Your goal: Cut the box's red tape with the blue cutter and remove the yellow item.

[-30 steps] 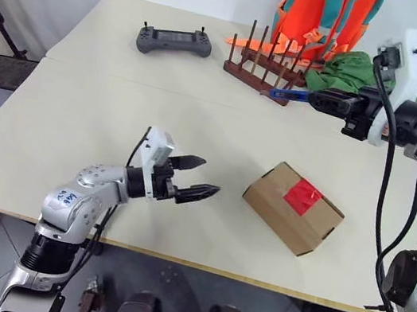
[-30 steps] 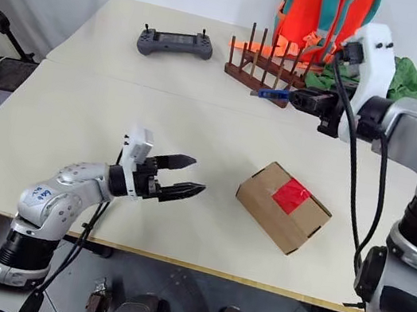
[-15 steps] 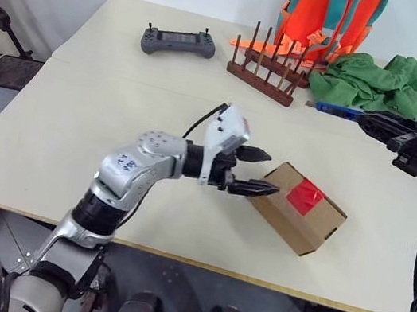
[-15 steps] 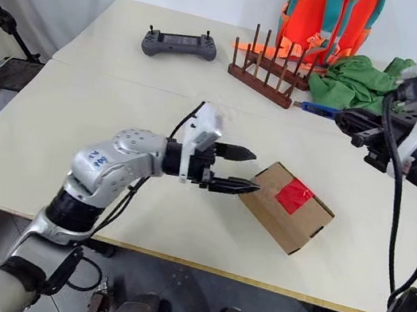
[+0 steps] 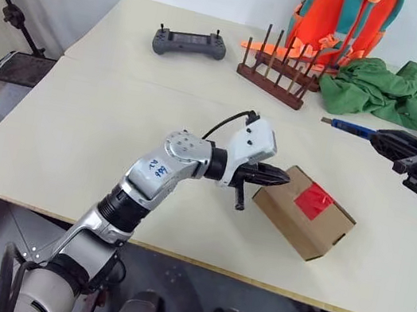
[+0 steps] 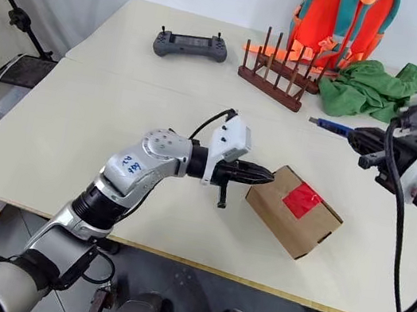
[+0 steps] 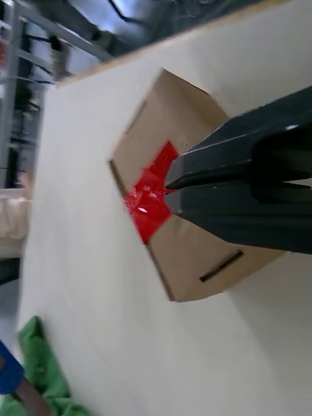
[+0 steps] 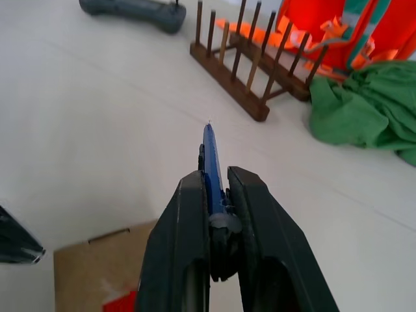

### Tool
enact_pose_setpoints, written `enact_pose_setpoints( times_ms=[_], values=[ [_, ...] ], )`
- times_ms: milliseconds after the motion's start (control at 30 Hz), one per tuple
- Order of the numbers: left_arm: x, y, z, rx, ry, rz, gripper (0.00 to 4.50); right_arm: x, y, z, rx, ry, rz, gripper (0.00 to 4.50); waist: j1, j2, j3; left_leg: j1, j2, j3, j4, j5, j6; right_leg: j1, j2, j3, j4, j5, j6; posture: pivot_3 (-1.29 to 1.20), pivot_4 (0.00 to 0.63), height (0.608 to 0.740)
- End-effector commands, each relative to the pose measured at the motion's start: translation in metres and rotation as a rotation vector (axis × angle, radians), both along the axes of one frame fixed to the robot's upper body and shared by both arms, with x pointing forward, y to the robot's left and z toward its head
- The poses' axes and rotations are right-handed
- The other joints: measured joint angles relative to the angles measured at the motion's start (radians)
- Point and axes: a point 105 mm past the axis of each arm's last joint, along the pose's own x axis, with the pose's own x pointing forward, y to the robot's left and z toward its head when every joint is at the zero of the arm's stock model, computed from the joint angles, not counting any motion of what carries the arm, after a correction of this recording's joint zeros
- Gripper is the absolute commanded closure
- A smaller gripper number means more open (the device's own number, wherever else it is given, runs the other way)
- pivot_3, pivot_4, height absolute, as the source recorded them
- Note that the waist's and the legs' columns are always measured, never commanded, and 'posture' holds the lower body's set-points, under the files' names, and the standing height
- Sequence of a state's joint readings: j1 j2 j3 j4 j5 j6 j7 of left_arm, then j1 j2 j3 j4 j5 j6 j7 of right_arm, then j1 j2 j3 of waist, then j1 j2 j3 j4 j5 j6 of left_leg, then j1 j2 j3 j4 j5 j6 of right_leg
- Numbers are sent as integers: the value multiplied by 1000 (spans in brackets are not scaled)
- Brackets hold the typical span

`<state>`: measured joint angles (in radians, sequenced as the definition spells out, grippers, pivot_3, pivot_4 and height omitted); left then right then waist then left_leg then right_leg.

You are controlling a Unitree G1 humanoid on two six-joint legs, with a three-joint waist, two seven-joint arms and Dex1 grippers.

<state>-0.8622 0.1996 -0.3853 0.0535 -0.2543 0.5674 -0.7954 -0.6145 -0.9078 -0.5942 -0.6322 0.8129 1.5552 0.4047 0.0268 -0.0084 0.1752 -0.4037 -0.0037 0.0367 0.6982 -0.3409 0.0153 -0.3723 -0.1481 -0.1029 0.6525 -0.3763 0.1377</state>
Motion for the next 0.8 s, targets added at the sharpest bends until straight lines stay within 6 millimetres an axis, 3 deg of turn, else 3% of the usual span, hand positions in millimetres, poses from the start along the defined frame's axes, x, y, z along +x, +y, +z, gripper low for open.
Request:
enact_pose_setpoints(
  times_ms=[33, 367, 800],
  values=[
    [-1, -14, 6, 40, -10, -18, 4464, -11, -2, 4, -54, -31, -8, 4344, -1, 0, 0, 0, 0, 0, 0, 0, 0, 0, 0, 0, 0, 0, 0, 0, 150, 740],
    [-4, -42, 4, 76, 60, -84, 4464, -22, -1, -8, -102, 20, -9, 4344, 0, 0, 0, 0, 0, 0, 0, 0, 1, 0, 0, 0, 0, 0, 0, 0, 150, 740],
    [21, -32, 0, 286, 125, 155, 4464, -27, 2, -11, -125, 36, 12, 4344, 0, 0, 0, 0, -1, 0, 0, 1, 1, 0, 0, 0, 0, 0, 1, 0, 150, 740]
  ],
)
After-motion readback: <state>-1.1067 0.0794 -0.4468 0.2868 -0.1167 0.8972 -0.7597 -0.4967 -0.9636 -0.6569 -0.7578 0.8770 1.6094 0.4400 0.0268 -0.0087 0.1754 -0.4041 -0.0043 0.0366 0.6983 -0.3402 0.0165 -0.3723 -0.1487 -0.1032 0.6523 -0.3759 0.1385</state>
